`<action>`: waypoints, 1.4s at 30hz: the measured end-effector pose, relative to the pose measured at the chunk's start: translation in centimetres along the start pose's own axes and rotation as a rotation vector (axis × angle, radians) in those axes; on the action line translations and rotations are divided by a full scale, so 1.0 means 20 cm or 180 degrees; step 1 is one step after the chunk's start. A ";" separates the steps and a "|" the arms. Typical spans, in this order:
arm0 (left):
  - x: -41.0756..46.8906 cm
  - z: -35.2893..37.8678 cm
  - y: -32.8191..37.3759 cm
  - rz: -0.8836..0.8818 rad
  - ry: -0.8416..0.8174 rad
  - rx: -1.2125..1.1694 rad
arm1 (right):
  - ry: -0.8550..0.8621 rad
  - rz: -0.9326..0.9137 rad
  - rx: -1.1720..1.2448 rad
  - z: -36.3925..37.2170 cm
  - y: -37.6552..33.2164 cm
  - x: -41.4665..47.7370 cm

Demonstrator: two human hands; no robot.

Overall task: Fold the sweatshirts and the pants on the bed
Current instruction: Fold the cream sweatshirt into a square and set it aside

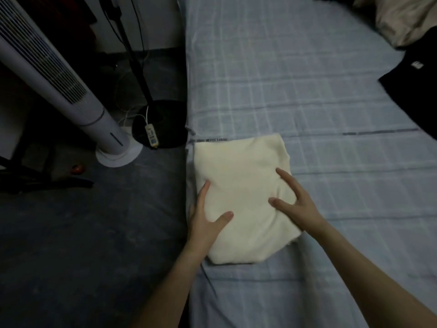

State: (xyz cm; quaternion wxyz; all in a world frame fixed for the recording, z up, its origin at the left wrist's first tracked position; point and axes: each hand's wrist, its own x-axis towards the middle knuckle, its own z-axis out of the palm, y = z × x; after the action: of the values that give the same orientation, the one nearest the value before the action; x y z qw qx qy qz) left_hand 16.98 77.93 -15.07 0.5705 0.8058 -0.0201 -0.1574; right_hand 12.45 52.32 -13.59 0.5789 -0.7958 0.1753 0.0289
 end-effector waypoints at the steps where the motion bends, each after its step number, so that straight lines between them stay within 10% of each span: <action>1: -0.01 -0.01 0.01 0.0018 0.0012 -0.0060 | -0.0005 0.0006 -0.0003 -0.01 -0.01 -0.01; 10: -0.16 -0.11 0.08 -0.0281 -0.0004 0.0975 | 0.0062 0.0049 -0.0704 0.06 -0.10 -0.17; 15: -0.08 -0.03 0.21 0.1524 0.0418 0.3000 | 0.1344 -0.0592 -0.2318 0.22 -0.28 -0.16; 19: 0.05 0.11 0.11 0.1587 -0.0005 0.3490 | 0.0548 -0.0970 -0.2674 0.35 -0.15 -0.06; 27: 0.15 0.20 -0.07 0.1623 -0.0051 0.3618 | 0.0275 -0.0733 -0.2535 0.38 0.11 0.07; 35: 0.01 0.05 0.32 0.0830 -0.0763 0.3175 | 0.0250 -0.0502 -0.2331 0.17 -0.33 -0.15; 42: -0.58 -0.16 0.89 0.1530 -0.0231 0.2793 | 0.0703 -0.0693 -0.2109 0.02 -0.84 -0.73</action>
State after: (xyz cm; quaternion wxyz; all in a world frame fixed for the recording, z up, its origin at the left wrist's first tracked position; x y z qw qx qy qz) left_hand 9.46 77.05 4.93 0.1969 0.9364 -0.2893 -0.0261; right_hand 4.07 60.68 5.19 0.2670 -0.9524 0.1322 -0.0638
